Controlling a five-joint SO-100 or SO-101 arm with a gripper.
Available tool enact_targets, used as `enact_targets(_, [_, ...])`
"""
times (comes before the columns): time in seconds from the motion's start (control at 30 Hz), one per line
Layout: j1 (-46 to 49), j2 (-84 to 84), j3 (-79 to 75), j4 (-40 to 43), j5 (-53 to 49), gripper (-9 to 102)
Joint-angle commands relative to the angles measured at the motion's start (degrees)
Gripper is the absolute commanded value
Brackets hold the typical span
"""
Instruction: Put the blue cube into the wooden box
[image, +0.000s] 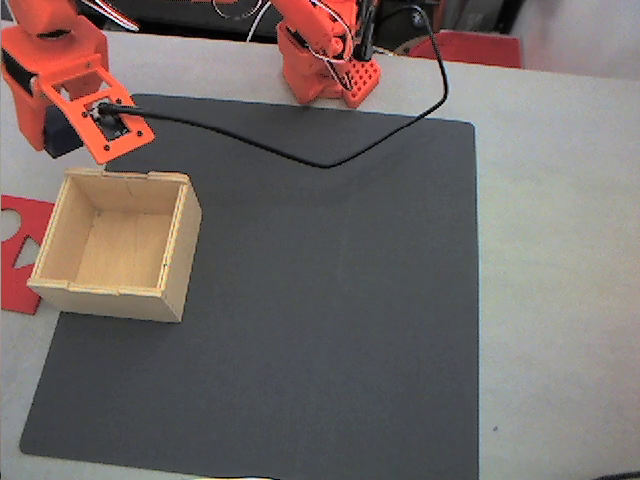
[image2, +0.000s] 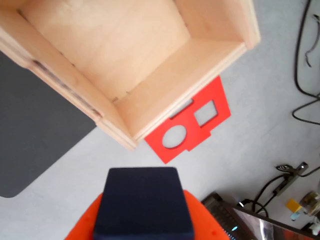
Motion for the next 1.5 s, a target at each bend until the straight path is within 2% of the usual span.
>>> enact_targets(0.0, [-0.26, 0.09, -2.46, -2.72, -1.49, 0])
enact_targets(0.2, [-5.27, -3.87, -2.55, -6.33, -6.15, 0])
enact_targets(0.57, [-9.93, -13.36, -2.55, -10.20, -6.86, 0])
enact_targets(0.6, [-10.37, -13.62, -2.55, -9.93, -6.94, 1])
enact_targets(0.7, [-11.16, -14.33, -2.55, -9.14, -7.29, 16])
enact_targets(0.77, [-11.43, -14.77, -2.55, -8.79, -7.38, 20])
enact_targets(1.0, [-11.69, -15.56, -2.55, -7.91, -7.91, 23])
enact_targets(1.17, [-12.22, -14.15, -2.90, -6.15, -8.00, 18])
enact_targets(1.33, [-15.38, -12.83, -19.25, 1.49, -5.27, 1])
enact_targets(1.47, [-20.04, -4.22, -20.48, 1.32, -3.69, 0])
